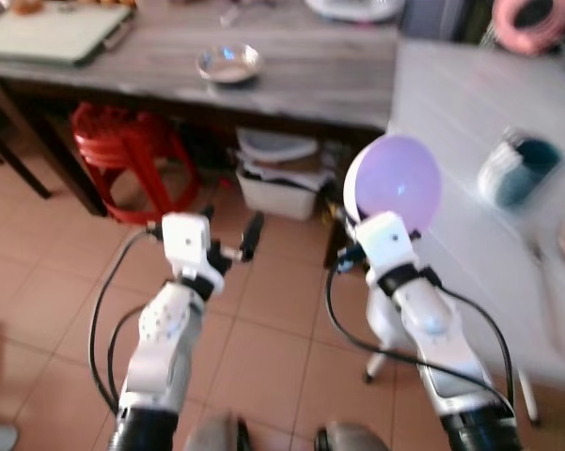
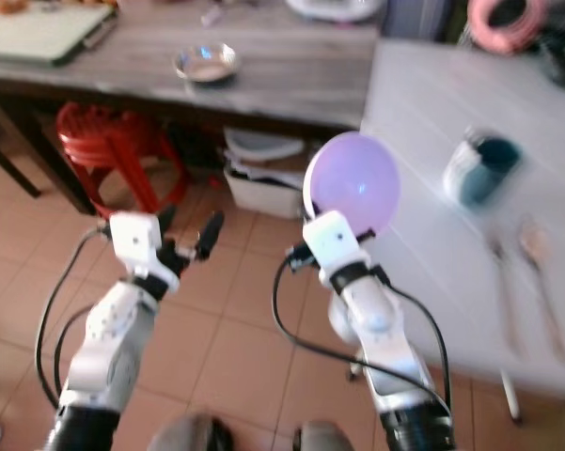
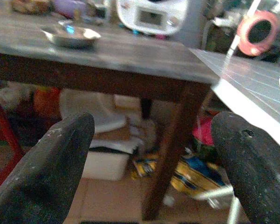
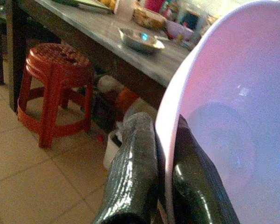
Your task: Setting the table
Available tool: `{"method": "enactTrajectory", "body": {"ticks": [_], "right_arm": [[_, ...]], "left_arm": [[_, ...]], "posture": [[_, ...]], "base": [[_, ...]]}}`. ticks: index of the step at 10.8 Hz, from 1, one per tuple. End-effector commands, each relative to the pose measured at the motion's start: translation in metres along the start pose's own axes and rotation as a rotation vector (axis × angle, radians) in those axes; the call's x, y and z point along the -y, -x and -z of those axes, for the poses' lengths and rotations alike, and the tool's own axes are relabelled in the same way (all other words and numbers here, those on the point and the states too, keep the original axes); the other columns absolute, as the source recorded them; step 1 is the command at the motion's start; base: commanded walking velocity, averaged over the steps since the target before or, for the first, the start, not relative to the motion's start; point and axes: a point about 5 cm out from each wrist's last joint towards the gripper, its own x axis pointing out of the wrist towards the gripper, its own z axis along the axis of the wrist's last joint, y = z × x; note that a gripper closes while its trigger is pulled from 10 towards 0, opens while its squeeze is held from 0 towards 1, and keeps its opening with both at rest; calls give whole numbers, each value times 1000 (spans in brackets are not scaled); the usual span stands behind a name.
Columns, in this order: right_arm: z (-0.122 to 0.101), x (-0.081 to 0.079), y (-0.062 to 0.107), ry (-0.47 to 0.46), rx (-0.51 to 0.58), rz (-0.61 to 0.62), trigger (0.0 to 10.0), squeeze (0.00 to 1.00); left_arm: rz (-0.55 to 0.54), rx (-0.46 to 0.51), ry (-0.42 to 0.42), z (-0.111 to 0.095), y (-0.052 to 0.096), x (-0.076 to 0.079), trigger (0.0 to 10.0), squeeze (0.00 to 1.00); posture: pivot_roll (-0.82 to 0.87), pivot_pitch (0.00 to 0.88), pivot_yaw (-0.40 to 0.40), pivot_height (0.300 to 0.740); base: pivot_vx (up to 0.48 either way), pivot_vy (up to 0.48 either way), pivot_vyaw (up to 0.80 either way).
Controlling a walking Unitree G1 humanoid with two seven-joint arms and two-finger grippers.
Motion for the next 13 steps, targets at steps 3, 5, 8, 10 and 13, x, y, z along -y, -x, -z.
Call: {"method": "enactTrajectory", "body": {"ticks": [3,5,8,10,13], "right_arm": [[-6,-3,-1,1,26,-11,10000,0],[-6,-2,-2,4,27,-12,10000,0],[-7,-2,-2,-2,34,-12,10000,0],[-7,-2,-2,-4,39,-15,10000,0],[-8,-3,-4,-6,46,-19,10000,0]], "left_arm": [[-52,-30,12,6,3,-10,10000,0],[-55,-30,-2,7,4,-11,10000,0],[-47,-31,-13,7,2,-11,10000,0],[-35,-15,-53,5,1,-10,10000,0],[-36,-13,-56,5,1,-7,10000,0]], "posture": [[-68,135,24,740],[-70,131,25,740],[-74,127,29,740],[-72,127,28,740],[-68,126,30,740]], "base": [[416,106,0],[0,422,0],[0,431,0],[156,414,0],[470,0,0]]}}
